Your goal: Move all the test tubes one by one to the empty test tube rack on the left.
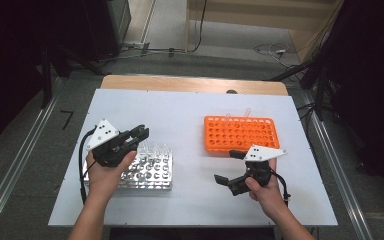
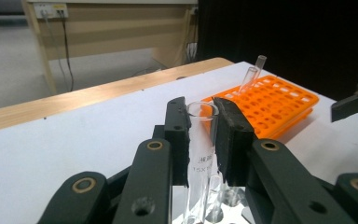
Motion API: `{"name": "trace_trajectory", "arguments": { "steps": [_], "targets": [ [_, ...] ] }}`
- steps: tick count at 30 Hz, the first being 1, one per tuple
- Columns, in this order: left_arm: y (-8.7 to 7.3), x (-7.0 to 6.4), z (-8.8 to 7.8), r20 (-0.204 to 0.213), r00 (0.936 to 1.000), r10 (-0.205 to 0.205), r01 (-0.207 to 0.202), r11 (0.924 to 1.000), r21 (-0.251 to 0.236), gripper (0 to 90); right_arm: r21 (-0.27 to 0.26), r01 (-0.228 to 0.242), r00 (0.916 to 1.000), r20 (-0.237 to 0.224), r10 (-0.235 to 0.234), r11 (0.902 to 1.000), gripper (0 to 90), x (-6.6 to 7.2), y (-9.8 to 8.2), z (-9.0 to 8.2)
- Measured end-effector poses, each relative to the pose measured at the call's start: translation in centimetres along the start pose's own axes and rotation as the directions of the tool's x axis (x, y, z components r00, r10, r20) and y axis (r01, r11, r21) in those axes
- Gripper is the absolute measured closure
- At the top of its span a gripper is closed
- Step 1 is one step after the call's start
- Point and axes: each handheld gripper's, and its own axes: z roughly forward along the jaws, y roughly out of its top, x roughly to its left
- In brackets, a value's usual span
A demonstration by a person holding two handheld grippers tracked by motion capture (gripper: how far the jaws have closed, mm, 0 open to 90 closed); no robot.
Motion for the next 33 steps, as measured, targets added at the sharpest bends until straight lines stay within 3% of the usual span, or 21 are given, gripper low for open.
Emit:
{"name": "trace_trajectory", "arguments": {
  "steps": [5, 16, 23, 33],
  "targets": [
    [-0.5, 0.1, 0.3, -0.016, 0.9999, -0.002, 0.002, 1.0, 0.007, 76.5, 0.0, -0.001, 1.0, 0.002, 0.001, 1.0, 0.0, -0.1, 0.0, -0.1],
    [-1.1, 0.0, 1.0, 0.0, 0.9999, -0.012, 0.012, 0.9996, 0.027, 76.5, 0.001, 0.001, 1.0, 0.007, -0.001, 1.0, 0.0, -0.1, 0.0, -0.1],
    [-1.4, -0.1, 1.4, -0.014, 0.9999, -0.006, 0.007, 0.9971, 0.076, 76.5, 0.002, 0.003, 0.9999, 0.013, -0.003, 1.0, 0.0, -0.1, -0.1, -0.1],
    [-1.9, -0.6, 1.9, -0.032, 0.9994, 0.016, -0.011, 0.9856, 0.169, 76.3, 0.001, 0.005, 0.9998, 0.021, -0.005, 1.0, 0.0, -0.3, -0.1, -0.2]
  ]
}}
